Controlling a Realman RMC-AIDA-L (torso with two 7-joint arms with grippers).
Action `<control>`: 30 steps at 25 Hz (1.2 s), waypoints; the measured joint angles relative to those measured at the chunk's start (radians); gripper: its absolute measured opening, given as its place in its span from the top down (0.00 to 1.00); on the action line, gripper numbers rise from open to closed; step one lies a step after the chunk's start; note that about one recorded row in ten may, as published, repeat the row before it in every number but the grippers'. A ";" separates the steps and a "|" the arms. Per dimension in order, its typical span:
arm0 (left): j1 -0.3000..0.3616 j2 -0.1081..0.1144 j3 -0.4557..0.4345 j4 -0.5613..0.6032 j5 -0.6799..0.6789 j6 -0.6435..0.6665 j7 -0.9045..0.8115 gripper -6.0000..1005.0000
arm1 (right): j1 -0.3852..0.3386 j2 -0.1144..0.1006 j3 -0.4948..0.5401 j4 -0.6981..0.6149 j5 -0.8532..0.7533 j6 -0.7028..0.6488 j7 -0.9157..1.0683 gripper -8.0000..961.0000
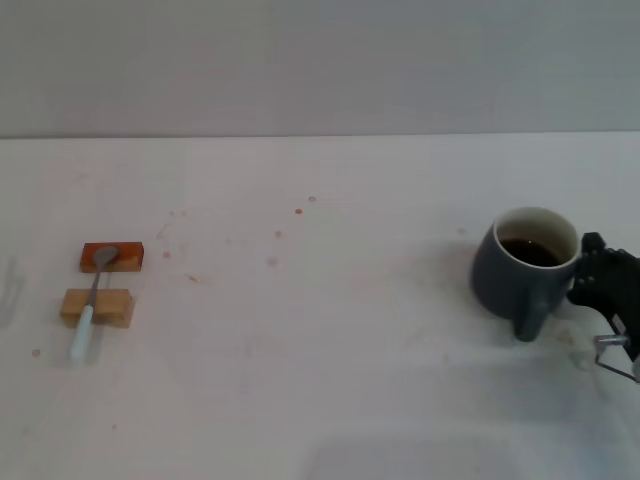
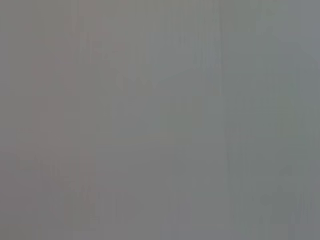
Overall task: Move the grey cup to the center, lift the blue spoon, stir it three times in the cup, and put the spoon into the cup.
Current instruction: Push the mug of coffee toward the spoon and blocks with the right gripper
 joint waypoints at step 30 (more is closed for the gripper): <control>-0.013 0.000 -0.001 0.000 0.000 -0.001 -0.004 0.20 | 0.122 0.003 -0.116 0.131 -0.040 0.099 0.001 0.99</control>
